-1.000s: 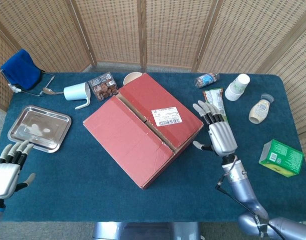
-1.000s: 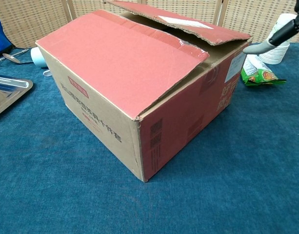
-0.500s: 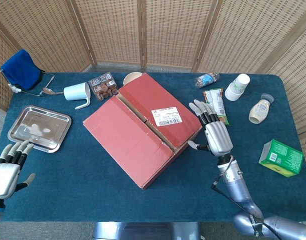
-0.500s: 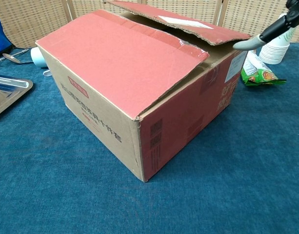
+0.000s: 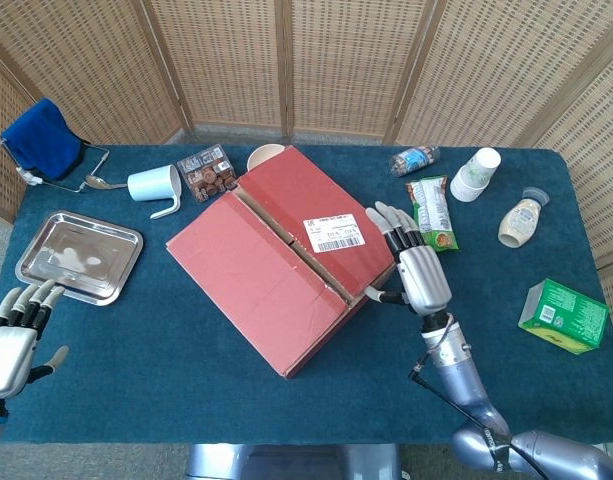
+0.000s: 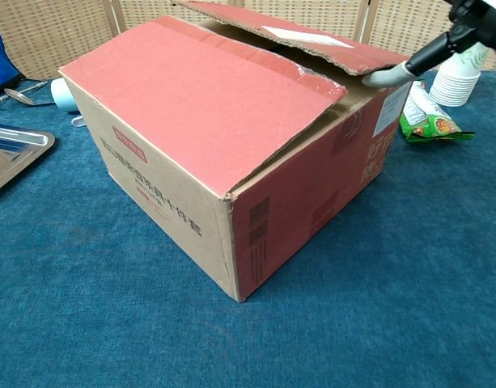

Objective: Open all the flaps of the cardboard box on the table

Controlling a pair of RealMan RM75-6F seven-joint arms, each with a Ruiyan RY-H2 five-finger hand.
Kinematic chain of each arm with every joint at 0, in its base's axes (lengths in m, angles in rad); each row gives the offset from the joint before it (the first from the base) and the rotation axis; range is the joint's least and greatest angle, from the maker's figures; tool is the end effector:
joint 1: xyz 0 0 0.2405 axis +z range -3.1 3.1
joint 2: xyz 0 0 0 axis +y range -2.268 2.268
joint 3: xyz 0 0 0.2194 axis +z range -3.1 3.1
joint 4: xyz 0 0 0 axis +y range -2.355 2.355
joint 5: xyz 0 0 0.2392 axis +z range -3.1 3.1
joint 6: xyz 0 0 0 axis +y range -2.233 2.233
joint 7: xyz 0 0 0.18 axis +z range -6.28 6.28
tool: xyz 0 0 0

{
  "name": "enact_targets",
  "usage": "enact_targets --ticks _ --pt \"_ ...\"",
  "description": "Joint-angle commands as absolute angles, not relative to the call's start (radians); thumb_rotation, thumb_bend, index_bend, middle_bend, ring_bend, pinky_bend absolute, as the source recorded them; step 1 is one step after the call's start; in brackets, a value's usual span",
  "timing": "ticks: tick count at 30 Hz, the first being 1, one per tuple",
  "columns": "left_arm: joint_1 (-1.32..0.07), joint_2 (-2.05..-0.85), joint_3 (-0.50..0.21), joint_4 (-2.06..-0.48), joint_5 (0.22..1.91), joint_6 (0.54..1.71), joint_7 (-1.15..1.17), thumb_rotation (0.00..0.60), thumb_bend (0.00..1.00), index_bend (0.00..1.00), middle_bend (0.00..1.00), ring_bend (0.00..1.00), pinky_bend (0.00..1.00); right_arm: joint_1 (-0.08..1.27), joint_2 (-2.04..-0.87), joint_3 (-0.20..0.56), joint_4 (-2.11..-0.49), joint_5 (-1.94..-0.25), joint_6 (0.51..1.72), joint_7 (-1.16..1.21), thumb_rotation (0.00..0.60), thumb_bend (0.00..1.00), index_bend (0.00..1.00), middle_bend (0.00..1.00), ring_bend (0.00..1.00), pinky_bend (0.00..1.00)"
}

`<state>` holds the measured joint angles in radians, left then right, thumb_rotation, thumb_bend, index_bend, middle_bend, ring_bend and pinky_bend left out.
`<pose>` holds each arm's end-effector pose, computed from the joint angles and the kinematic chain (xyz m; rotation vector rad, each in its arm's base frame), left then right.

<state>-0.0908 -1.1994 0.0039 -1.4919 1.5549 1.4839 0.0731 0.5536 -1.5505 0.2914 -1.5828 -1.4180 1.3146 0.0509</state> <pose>-0.3007 0.2064 0.0913 -1.4984 -0.8272 -0.8186 -0.0804 -0.3397 0.0218 1.4493 -1.0427 1.5853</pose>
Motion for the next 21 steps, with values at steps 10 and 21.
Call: enact_targets --ticks 10,21 --pt "-0.09 -1.198 0.004 -1.492 1.555 1.486 0.068 0.6 0.03 0.0 0.0 0.0 0.0 0.574 -1.582 0.317 -1.562 -1.399 1.326 0.052 0.6 0.0 0.0 0.0 0.0 0.04" --pt "-0.09 -1.198 0.004 -1.492 1.557 1.486 0.07 0.6 0.04 0.0 0.0 0.0 0.0 0.566 -1.554 0.337 -1.593 -1.402 1.358 0.068 0.6 0.0 0.0 0.0 0.0 0.04"
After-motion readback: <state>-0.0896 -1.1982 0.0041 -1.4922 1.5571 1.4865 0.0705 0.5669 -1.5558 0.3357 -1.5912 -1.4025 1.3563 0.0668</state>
